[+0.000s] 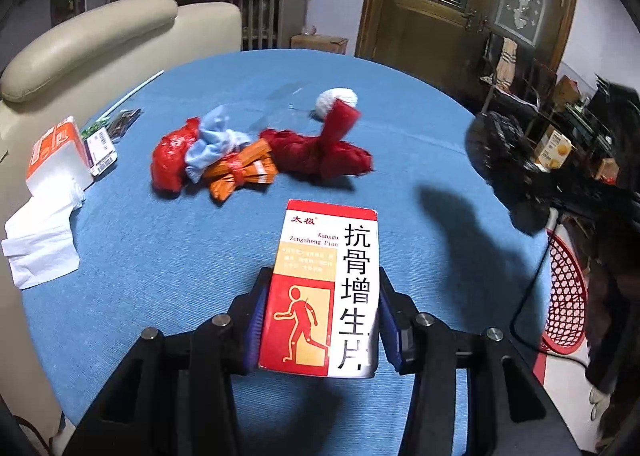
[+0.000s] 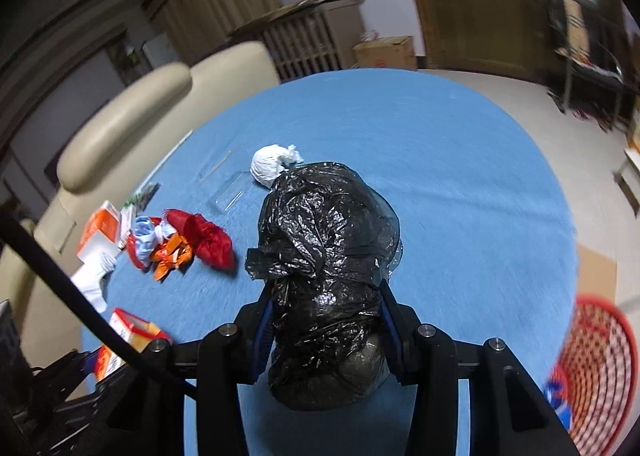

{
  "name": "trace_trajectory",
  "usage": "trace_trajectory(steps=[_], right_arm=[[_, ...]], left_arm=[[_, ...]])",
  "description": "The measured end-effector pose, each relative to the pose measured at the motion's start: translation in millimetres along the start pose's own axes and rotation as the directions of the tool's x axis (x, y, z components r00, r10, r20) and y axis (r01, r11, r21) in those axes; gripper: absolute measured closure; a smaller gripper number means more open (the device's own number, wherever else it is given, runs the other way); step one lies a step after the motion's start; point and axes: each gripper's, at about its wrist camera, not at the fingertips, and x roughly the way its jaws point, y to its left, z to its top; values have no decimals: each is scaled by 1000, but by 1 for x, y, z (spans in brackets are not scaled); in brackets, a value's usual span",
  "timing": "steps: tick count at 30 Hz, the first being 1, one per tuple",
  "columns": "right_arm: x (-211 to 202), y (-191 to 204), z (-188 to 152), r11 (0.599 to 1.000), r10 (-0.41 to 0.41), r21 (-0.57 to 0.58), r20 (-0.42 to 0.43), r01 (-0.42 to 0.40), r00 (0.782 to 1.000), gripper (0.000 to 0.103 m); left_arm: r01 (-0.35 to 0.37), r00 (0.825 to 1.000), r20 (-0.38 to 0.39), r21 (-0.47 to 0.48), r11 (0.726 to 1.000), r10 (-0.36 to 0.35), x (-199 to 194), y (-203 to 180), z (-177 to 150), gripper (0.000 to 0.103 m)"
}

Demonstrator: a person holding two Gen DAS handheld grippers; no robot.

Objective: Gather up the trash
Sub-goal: 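Lift the black bag with the right gripper and hold the medicine box in the left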

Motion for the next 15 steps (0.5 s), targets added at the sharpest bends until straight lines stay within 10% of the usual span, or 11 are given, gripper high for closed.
trace_trajectory(steps=[15], right_arm=[[-49,-23,-45,999,1,52,39,-3,999,54]], left_arm=[[-11,999,43,49,999,9,-23,-35,-1,54]])
